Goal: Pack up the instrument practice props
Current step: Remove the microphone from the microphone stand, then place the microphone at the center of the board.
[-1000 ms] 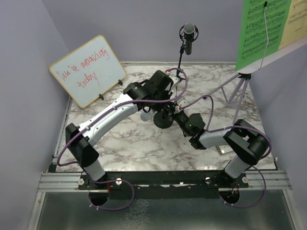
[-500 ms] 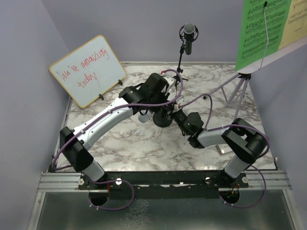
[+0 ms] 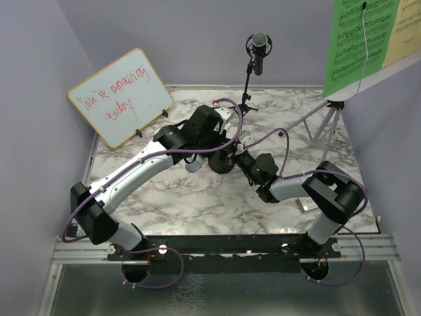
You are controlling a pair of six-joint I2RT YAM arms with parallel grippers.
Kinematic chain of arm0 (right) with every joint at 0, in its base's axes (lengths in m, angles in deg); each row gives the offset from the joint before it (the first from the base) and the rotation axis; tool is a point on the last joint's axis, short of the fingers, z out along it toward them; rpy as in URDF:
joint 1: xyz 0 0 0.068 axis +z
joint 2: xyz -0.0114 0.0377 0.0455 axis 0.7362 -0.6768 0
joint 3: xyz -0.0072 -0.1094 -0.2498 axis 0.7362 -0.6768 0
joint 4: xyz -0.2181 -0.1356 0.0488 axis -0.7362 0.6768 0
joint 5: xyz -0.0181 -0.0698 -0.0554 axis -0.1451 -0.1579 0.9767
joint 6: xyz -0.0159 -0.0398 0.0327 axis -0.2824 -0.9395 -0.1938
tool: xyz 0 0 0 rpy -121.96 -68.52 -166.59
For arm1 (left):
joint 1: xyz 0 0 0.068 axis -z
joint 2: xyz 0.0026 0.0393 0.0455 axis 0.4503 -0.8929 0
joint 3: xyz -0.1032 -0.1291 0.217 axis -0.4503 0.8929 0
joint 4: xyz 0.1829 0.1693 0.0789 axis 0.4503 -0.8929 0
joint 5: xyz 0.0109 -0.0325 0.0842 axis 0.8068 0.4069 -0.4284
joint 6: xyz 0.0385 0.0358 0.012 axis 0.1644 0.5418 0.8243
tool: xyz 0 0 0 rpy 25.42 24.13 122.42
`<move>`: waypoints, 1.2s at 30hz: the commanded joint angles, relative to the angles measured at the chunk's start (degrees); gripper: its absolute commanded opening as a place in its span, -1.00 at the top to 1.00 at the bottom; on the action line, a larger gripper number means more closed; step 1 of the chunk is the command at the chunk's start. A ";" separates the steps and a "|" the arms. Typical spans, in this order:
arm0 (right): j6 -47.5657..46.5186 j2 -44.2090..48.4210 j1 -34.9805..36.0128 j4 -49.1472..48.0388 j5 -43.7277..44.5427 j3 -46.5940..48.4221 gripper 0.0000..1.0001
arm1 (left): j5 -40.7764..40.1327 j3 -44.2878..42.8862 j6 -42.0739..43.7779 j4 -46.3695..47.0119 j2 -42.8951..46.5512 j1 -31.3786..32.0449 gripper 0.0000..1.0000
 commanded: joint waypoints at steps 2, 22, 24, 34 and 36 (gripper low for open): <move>-1.54 -4.49 -5.21 13.71 10.03 -1.29 0.99 | 4.40 -0.17 -0.54 -9.84 7.72 0.68 1.00; -1.24 -5.78 -6.39 14.93 11.15 -0.30 0.99 | 5.17 6.23 -2.82 -11.83 16.08 0.58 1.00; -1.24 -5.57 -6.40 15.09 10.81 -0.38 0.99 | 2.62 7.97 -1.98 -10.64 16.47 0.54 1.00; 1.15 -3.23 -6.41 17.51 7.98 -0.17 0.99 | -9.30 22.50 11.04 12.61 18.15 -10.02 1.00; 1.25 -2.78 -6.41 18.12 7.71 -0.11 0.99 | -9.82 25.74 13.46 18.13 17.74 -12.45 1.00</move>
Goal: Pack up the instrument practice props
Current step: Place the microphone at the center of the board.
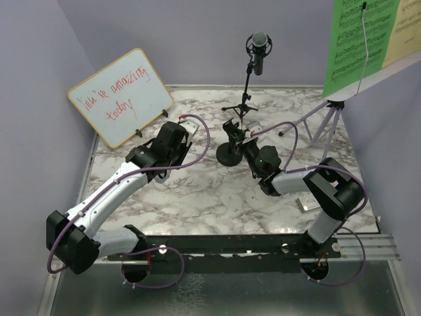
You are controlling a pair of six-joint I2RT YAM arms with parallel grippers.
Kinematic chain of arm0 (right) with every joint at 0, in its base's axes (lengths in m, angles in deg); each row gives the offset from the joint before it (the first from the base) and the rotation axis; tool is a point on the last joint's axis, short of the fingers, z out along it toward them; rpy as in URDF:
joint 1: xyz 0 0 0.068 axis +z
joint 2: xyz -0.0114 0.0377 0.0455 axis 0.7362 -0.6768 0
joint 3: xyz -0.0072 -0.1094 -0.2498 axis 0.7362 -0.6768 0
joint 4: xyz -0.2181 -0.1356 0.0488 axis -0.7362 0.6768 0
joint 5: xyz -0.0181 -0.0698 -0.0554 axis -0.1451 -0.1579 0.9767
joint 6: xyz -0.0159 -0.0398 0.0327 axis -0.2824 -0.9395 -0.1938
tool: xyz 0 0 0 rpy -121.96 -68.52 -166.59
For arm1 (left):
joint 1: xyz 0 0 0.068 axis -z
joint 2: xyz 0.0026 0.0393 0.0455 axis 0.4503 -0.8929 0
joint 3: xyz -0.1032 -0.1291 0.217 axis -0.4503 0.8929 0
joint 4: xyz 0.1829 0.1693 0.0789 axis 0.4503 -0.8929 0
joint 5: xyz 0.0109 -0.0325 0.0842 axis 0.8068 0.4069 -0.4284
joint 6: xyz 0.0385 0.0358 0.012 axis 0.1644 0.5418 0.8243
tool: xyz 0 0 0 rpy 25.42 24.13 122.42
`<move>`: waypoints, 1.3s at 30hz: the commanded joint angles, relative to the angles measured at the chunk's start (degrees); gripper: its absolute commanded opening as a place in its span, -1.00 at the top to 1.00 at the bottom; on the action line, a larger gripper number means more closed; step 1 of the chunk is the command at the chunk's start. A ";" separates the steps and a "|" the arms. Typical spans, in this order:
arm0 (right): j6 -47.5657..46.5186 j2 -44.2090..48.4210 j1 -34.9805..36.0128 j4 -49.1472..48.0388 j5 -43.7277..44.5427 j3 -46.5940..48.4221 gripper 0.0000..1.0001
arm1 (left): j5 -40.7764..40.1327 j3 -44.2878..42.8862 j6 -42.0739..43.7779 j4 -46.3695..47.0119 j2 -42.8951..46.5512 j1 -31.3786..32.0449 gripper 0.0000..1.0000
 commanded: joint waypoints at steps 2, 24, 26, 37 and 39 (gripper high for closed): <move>-0.15 -1.21 -0.92 16.02 1.32 -2.16 0.99 | -4.15 7.69 9.20 20.73 0.20 -6.41 1.00; 1.99 -0.38 -0.87 10.71 -4.27 -4.31 0.99 | 2.85 4.44 33.70 40.33 -31.63 -26.38 0.86; 1.88 -0.27 -0.91 10.61 -5.43 -4.40 0.99 | 1.62 4.42 34.67 42.09 -33.10 -27.24 0.80; 0.82 -0.50 -0.91 10.47 -10.76 -4.14 0.98 | -1.96 3.41 36.41 44.55 -37.78 -28.77 0.05; 0.86 -0.49 -0.93 10.49 -10.84 -4.13 0.98 | -3.37 3.69 36.09 45.52 -37.98 -28.82 -0.01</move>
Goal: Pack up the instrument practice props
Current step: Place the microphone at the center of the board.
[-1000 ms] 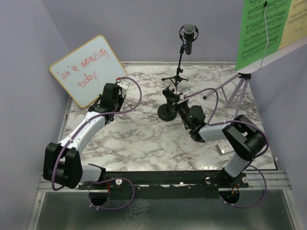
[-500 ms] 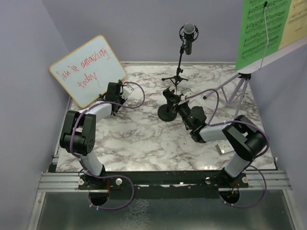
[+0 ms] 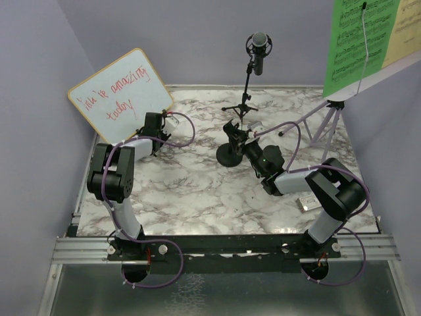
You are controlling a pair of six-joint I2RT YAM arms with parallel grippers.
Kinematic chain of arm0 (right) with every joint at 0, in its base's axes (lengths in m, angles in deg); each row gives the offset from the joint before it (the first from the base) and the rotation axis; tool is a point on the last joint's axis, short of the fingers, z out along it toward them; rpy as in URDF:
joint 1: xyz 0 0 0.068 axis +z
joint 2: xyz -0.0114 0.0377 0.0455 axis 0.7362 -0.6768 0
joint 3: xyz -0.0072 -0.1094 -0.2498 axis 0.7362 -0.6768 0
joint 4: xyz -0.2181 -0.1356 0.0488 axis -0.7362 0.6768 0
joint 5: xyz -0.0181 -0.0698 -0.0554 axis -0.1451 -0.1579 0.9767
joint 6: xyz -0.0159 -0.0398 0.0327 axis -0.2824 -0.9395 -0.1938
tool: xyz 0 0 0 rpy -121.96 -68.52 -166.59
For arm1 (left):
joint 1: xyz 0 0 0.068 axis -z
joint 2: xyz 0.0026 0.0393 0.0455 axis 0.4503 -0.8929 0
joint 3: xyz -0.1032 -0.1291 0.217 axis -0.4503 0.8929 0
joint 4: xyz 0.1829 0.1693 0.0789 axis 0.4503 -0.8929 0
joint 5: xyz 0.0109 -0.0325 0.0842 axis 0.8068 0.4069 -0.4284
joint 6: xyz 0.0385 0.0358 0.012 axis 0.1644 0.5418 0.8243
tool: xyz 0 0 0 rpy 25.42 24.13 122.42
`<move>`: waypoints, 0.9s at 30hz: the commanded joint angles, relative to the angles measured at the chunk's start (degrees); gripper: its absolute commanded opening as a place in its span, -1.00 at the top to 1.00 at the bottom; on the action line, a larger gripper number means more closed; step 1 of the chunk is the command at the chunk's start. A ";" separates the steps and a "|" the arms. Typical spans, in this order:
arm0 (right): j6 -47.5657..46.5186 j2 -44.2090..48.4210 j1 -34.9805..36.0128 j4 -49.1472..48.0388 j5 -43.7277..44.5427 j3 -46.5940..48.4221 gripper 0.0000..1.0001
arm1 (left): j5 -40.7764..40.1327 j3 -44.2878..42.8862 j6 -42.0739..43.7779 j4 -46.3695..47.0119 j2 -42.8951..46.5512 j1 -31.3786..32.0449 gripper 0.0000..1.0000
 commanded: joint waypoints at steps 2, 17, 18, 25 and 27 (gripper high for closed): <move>-1.06 -1.67 0.32 10.69 -4.00 -2.92 0.98 | -5.18 -0.64 0.28 2.96 -1.19 -0.10 -0.08; 0.28 -1.47 0.34 10.92 -7.34 -2.66 0.90 | -5.63 3.00 -8.94 7.47 8.54 0.67 -0.57; 0.40 -1.19 0.34 11.07 -7.67 -2.61 0.86 | -4.95 3.01 -10.33 7.07 9.64 0.94 -0.59; 3.28 2.45 0.39 12.86 -8.53 -2.53 0.32 | 3.92 5.06 -28.19 8.30 19.27 4.06 -0.71; 4.53 3.40 0.34 12.61 -7.63 -2.56 0.17 | 5.93 7.06 -34.33 11.34 21.69 5.49 -0.71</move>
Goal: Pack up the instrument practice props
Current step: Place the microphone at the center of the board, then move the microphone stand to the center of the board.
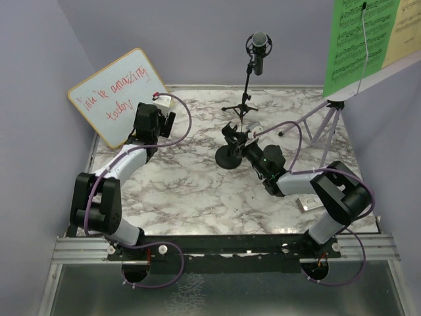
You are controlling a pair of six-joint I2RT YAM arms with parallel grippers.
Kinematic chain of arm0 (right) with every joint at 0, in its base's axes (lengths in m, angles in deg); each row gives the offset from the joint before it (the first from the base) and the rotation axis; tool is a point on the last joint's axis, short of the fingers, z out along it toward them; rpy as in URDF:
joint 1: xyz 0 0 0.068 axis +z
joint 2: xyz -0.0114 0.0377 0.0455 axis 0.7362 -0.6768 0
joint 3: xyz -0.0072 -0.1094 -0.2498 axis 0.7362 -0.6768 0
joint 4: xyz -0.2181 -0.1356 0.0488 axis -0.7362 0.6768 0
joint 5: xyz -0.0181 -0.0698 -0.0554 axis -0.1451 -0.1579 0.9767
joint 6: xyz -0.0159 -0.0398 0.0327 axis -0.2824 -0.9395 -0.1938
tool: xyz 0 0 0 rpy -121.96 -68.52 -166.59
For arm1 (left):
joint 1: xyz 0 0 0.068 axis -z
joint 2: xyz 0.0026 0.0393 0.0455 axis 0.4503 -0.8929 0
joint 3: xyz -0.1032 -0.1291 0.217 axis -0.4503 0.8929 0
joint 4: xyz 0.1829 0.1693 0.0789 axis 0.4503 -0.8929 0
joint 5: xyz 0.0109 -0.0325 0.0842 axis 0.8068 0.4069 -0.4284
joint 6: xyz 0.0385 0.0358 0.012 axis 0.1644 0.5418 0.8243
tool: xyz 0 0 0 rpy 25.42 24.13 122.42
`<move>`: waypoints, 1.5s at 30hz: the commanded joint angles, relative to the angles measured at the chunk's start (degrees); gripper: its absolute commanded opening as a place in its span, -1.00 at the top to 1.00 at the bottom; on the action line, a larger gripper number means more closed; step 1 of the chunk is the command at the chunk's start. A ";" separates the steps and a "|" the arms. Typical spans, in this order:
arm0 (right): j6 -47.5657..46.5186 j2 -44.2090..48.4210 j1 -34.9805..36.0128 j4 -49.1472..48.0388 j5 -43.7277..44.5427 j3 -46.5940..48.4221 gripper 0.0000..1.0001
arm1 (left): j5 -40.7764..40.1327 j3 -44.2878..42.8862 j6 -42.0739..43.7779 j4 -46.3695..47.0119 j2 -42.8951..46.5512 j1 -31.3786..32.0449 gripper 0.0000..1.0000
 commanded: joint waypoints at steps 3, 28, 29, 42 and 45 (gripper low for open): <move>4.40 2.71 0.54 11.33 -3.21 -1.75 -0.03 | 8.37 6.56 -20.03 7.88 7.65 6.35 -0.72; 15.48 37.31 0.56 15.44 18.83 -21.54 -0.58 | 16.65 22.46 -28.42 53.62 0.19 28.96 -0.67; 15.38 37.42 0.50 15.62 19.45 -21.63 -0.59 | 17.43 22.55 -28.45 56.66 -1.63 29.16 -0.65; 15.35 33.04 0.50 7.64 25.51 -25.56 -0.58 | 17.07 14.30 -24.81 67.35 -17.61 29.73 -0.32; 15.68 31.92 0.49 7.39 25.69 -25.49 -0.59 | 16.92 12.47 -24.31 67.33 -19.94 29.71 -0.15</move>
